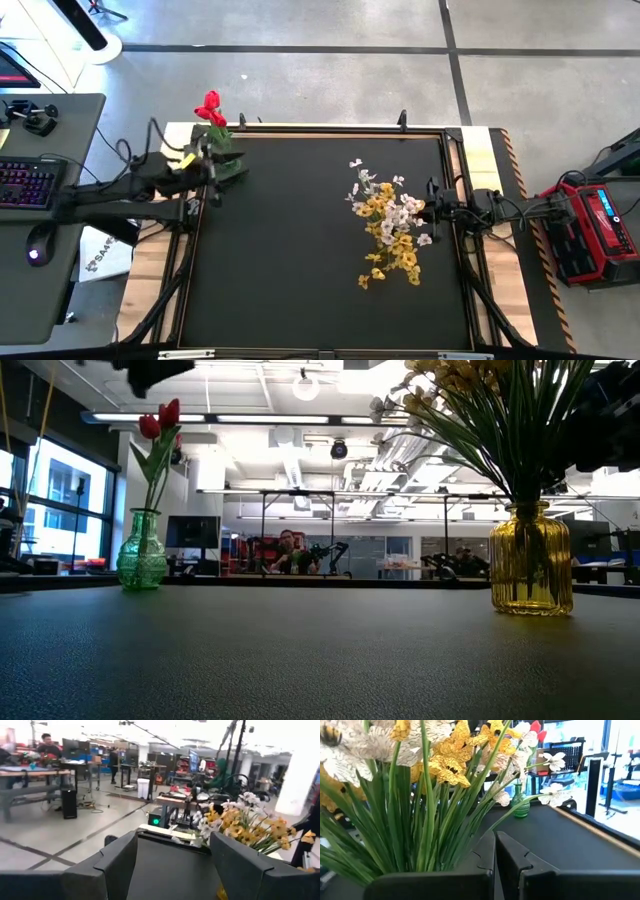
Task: Sort flowers into vase by color
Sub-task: Return to Home Position
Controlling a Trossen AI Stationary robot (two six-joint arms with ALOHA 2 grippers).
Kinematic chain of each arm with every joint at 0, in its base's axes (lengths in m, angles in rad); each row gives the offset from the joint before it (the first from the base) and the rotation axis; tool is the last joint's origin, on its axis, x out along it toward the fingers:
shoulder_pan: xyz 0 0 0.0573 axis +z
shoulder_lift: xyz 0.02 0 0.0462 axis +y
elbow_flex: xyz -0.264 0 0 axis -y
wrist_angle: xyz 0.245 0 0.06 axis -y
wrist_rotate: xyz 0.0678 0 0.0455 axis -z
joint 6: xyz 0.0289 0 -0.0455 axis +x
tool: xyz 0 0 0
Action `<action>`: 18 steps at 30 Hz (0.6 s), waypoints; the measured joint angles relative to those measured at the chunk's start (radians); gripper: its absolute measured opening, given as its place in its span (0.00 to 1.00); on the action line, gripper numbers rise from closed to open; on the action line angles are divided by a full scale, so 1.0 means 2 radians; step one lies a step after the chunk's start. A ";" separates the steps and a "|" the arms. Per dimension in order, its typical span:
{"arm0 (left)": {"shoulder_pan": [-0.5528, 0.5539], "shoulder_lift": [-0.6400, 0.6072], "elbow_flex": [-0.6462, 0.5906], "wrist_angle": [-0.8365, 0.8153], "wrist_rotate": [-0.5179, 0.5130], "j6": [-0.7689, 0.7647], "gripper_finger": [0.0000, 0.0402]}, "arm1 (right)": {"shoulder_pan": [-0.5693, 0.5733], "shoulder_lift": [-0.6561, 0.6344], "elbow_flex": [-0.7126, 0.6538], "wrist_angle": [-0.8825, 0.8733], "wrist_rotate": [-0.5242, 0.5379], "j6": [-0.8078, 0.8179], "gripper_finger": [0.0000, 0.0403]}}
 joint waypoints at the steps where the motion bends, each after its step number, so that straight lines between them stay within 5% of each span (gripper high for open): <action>1: 0.000 -0.022 -0.009 -0.010 -0.006 -0.005 0.58 | 0.000 0.000 0.000 0.000 0.000 0.007 0.00; 8: 0.000 -0.165 -0.072 -0.033 -0.001 0.008 0.51 | 0.000 0.000 0.000 0.000 0.000 0.018 0.00; 18: 0.000 -0.222 -0.235 0.152 0.074 0.043 0.28 | 0.000 0.000 0.000 0.000 -0.002 0.022 0.00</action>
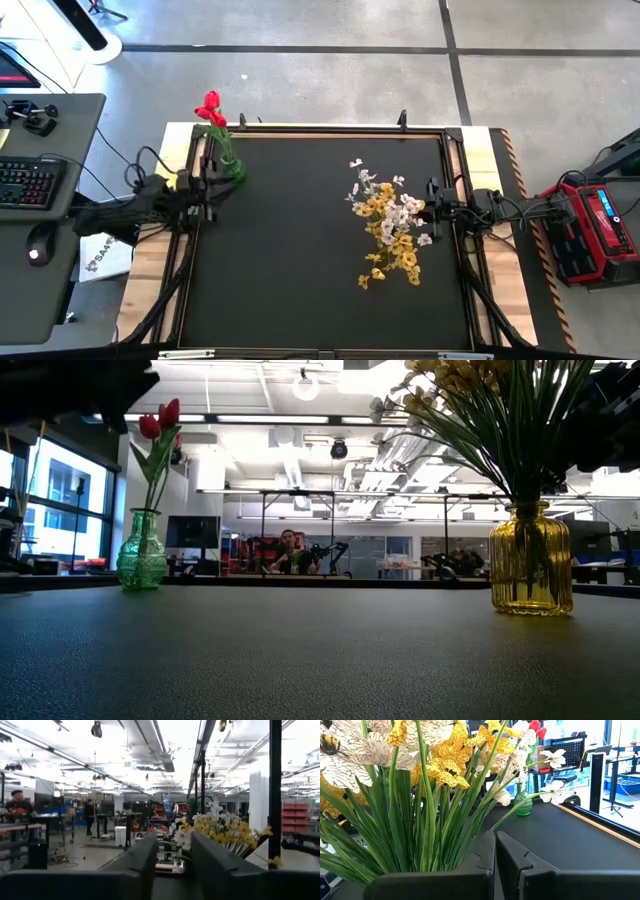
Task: Sort flowers into vase by color
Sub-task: Return to Home Position
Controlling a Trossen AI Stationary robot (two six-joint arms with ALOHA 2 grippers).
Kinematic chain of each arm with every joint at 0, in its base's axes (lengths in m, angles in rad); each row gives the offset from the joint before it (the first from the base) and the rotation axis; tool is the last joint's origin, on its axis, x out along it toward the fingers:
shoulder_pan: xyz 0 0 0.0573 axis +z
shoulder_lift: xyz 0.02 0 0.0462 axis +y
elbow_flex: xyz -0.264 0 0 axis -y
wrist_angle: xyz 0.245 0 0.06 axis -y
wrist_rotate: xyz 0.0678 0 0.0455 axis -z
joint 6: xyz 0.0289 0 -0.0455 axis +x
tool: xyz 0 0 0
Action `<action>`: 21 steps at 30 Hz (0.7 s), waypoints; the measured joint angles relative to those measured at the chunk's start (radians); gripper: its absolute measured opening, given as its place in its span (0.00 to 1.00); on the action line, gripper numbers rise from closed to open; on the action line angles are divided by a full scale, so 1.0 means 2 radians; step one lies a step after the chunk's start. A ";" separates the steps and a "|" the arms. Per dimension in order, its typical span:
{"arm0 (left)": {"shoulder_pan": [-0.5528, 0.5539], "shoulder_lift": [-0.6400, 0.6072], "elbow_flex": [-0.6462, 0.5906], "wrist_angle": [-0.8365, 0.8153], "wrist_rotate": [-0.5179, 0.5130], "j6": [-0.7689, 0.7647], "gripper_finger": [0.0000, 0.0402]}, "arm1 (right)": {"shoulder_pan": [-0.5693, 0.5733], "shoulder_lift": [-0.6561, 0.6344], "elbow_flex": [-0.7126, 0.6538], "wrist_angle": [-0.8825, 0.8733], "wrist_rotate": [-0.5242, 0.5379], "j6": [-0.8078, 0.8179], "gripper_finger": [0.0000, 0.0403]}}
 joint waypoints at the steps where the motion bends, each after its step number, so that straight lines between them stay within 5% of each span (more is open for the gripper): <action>1: 0.000 0.000 -0.012 0.014 0.001 0.004 0.24 | 0.000 0.000 0.000 0.000 0.000 0.000 0.00; 7: 0.000 -0.001 -0.038 0.039 0.003 0.017 0.02 | 0.000 0.000 0.000 0.000 0.000 0.000 0.00; 21: -0.005 -0.001 -0.038 -0.049 0.037 0.032 0.00 | 0.000 0.000 0.000 0.000 0.000 0.000 0.00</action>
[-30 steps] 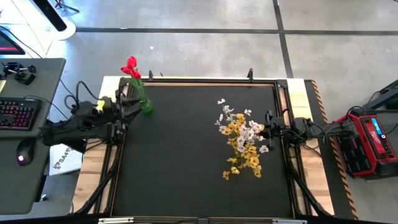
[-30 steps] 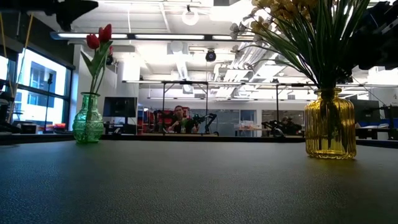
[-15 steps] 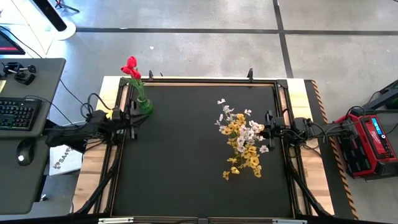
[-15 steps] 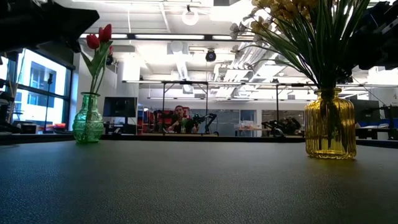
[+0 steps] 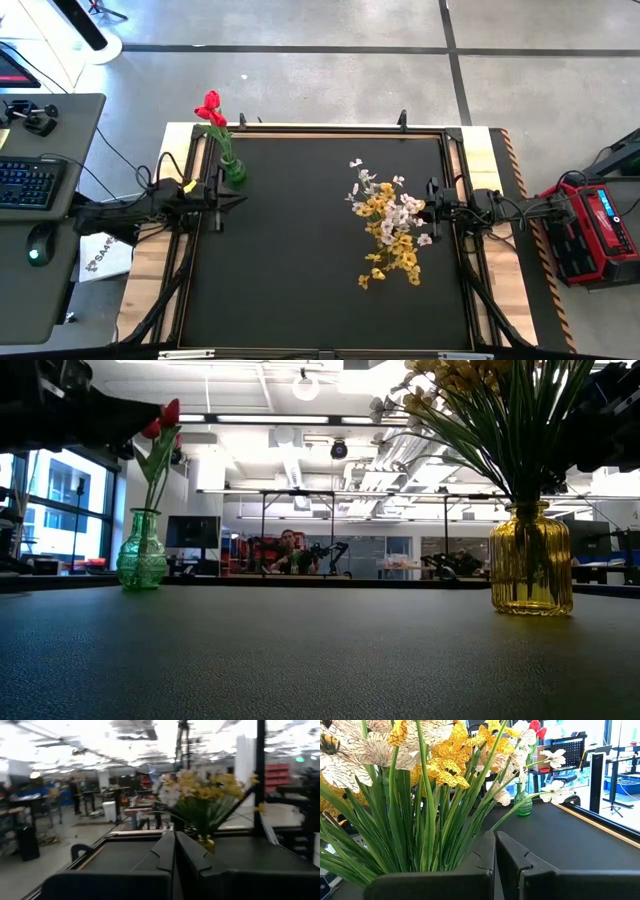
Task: Sort flowers into vase by color
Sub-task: Return to Home Position
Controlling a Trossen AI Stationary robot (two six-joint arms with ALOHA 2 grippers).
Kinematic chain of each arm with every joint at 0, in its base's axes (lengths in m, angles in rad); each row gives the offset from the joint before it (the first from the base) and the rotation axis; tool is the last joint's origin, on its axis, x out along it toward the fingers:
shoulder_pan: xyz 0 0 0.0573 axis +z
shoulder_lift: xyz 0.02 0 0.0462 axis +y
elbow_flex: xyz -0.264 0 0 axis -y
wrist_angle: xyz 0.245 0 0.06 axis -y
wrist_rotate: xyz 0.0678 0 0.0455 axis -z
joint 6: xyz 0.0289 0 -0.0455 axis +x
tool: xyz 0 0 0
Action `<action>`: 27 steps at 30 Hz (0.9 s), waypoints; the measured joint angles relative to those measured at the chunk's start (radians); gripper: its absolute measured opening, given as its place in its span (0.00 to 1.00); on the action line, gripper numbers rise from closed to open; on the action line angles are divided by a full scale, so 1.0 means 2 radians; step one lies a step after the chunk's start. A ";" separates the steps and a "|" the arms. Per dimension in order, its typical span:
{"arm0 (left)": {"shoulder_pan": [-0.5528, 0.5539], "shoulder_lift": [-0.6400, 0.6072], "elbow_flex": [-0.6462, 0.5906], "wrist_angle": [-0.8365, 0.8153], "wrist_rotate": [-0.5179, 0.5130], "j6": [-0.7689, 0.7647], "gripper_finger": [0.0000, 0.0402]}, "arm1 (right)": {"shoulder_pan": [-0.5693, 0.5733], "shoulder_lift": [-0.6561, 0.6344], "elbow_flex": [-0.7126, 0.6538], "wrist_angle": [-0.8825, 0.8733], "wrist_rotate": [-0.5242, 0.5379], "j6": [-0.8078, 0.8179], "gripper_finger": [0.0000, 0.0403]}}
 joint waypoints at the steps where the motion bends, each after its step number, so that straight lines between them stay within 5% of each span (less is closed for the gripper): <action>1: -0.002 0.000 0.000 0.000 0.007 0.007 0.00 | 0.000 0.000 0.000 0.000 0.000 0.000 0.00; 12: -0.007 0.000 0.000 -0.052 -0.003 -0.017 0.00 | 0.000 0.000 0.000 0.000 0.000 0.000 0.00; 20: -0.007 0.000 0.000 -0.077 -0.102 -0.085 0.00 | 0.000 0.000 0.000 0.000 0.000 0.000 0.00; 27: -0.007 0.000 0.000 -0.076 -0.105 -0.082 0.00 | 0.000 0.000 0.000 0.000 0.000 0.000 0.00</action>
